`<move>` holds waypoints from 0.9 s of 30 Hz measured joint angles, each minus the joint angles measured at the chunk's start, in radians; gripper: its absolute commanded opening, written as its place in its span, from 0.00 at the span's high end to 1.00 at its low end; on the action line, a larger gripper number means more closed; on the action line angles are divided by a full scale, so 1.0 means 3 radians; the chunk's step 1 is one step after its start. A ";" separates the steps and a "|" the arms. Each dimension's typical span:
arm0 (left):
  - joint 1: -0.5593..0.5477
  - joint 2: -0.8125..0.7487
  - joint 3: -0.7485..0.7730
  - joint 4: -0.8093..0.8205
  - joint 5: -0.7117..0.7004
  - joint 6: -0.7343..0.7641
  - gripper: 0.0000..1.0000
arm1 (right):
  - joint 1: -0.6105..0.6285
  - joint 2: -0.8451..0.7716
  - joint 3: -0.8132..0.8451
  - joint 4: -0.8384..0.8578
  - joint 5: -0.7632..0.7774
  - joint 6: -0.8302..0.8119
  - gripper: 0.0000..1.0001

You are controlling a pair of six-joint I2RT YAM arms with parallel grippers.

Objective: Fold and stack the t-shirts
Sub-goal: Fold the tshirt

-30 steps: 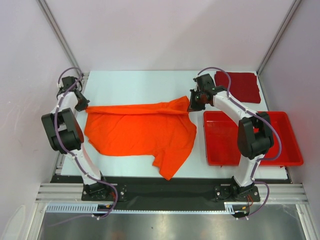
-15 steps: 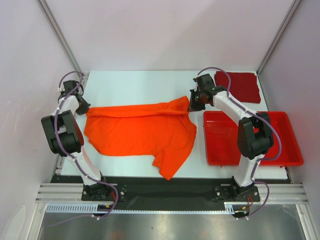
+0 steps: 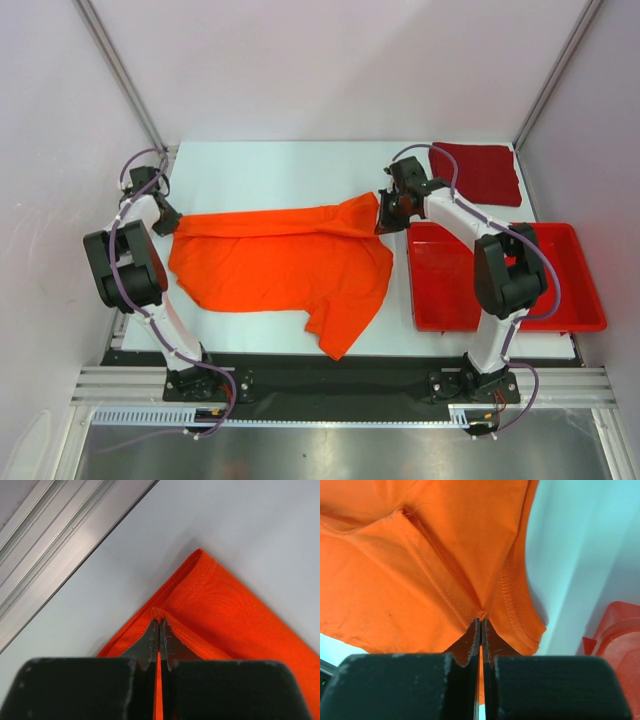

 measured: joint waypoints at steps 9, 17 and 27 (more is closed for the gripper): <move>-0.0011 0.0000 -0.0042 0.0033 -0.0046 -0.0001 0.97 | 0.0092 0.0000 -0.0150 0.0045 -0.0024 0.0000 0.99; -0.0011 -0.0019 -0.0234 0.0099 -0.0085 -0.0011 0.82 | 0.0097 0.0001 -0.0172 0.0043 -0.0015 -0.0010 0.88; -0.0011 -0.0134 -0.0278 0.0097 -0.0172 -0.0085 0.44 | 0.0074 0.0003 -0.0216 0.0022 -0.0098 -0.0083 0.55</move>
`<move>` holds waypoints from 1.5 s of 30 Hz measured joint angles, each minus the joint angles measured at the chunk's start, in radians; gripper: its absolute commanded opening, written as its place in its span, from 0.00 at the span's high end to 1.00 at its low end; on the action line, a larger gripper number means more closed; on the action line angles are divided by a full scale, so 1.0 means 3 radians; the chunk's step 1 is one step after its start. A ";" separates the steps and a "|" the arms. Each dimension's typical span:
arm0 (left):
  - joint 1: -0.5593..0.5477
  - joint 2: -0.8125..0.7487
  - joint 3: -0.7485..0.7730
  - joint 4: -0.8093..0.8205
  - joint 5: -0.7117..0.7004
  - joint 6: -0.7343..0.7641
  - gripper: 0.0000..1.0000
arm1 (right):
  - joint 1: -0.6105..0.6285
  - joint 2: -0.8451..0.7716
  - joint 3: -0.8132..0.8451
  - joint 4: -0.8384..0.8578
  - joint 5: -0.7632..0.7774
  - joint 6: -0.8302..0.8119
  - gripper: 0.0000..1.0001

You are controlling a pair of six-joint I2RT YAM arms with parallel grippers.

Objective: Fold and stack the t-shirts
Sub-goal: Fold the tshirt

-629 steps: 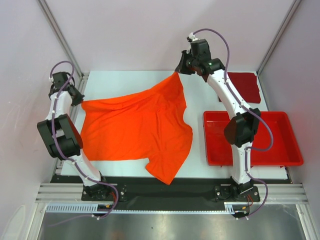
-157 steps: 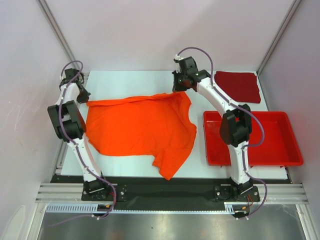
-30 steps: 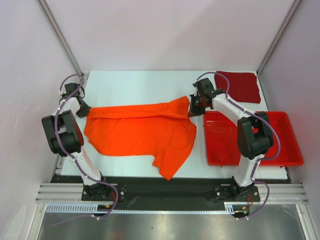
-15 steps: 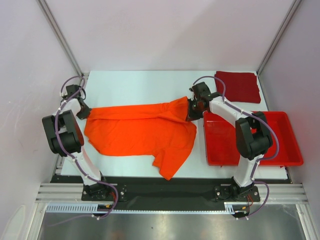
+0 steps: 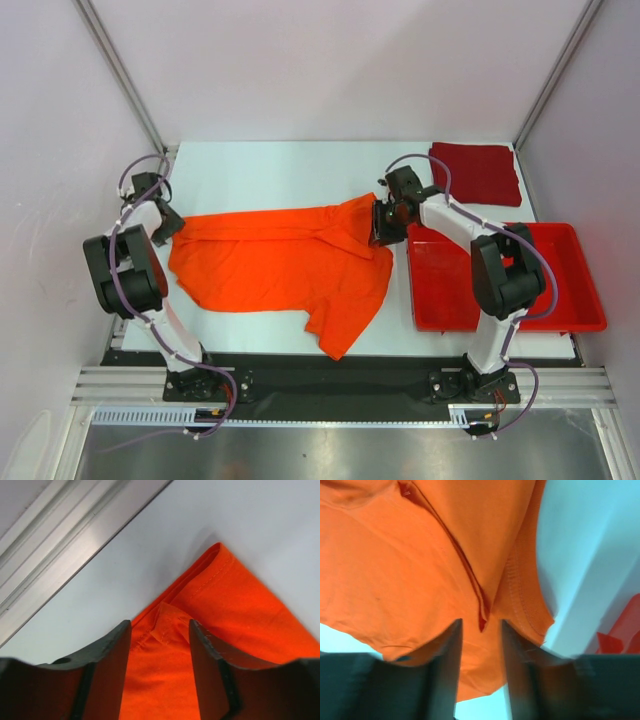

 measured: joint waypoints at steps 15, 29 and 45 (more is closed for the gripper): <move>0.0003 -0.0164 0.0262 0.0289 0.0423 -0.0177 0.73 | -0.0252 0.1380 0.2227 -0.0089 0.0039 0.0043 0.43; 0.0004 0.0745 0.0839 -0.0019 0.0741 -0.0177 0.90 | -0.0371 0.2069 0.2893 -0.0547 0.0058 0.0081 0.44; 0.0004 0.0949 0.1072 -0.0200 0.0732 -0.0206 0.91 | -0.0418 0.2071 0.2892 -0.0501 -0.0020 0.0202 0.58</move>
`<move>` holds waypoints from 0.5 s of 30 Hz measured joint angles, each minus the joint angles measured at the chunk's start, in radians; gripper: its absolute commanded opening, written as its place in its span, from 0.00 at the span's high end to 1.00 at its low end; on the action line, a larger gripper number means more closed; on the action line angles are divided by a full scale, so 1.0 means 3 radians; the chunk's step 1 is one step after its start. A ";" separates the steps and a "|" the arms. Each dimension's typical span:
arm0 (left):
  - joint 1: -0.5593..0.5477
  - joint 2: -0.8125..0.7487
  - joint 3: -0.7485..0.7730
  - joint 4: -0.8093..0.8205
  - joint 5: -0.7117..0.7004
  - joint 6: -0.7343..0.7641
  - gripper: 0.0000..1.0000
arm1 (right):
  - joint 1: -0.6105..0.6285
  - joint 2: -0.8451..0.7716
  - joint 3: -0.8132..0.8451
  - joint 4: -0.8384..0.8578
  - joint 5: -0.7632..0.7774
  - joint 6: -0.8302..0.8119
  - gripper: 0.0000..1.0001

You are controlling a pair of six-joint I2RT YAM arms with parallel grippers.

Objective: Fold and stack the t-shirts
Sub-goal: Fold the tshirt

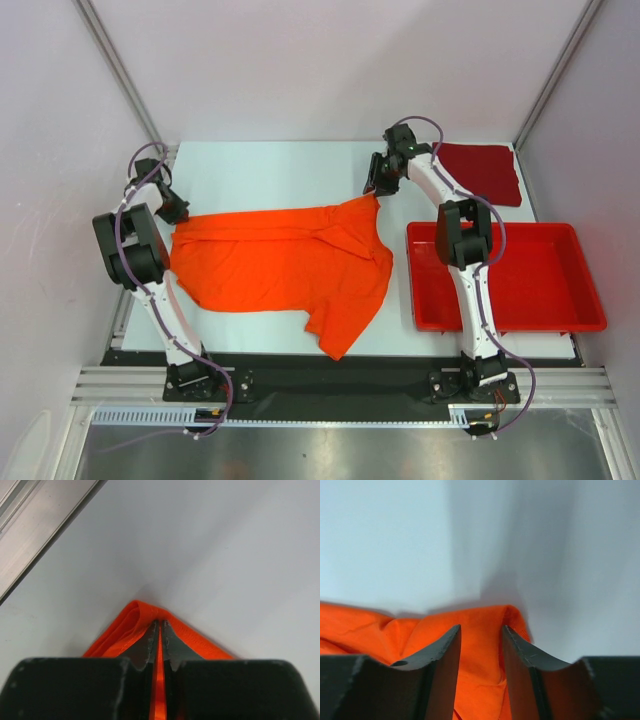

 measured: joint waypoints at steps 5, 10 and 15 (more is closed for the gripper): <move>0.0000 0.0017 0.0028 -0.0019 -0.0004 -0.0005 0.91 | 0.0000 0.0017 0.0000 0.0039 -0.0023 0.0067 0.61; 0.0000 0.0046 0.0085 -0.0078 -0.0013 -0.0003 0.91 | -0.0009 0.0080 0.0000 0.0072 -0.0023 0.0117 0.65; 0.0000 0.0074 0.0140 -0.0137 -0.0048 0.0005 0.91 | -0.0023 0.0120 0.0000 0.0078 -0.0019 0.0148 0.88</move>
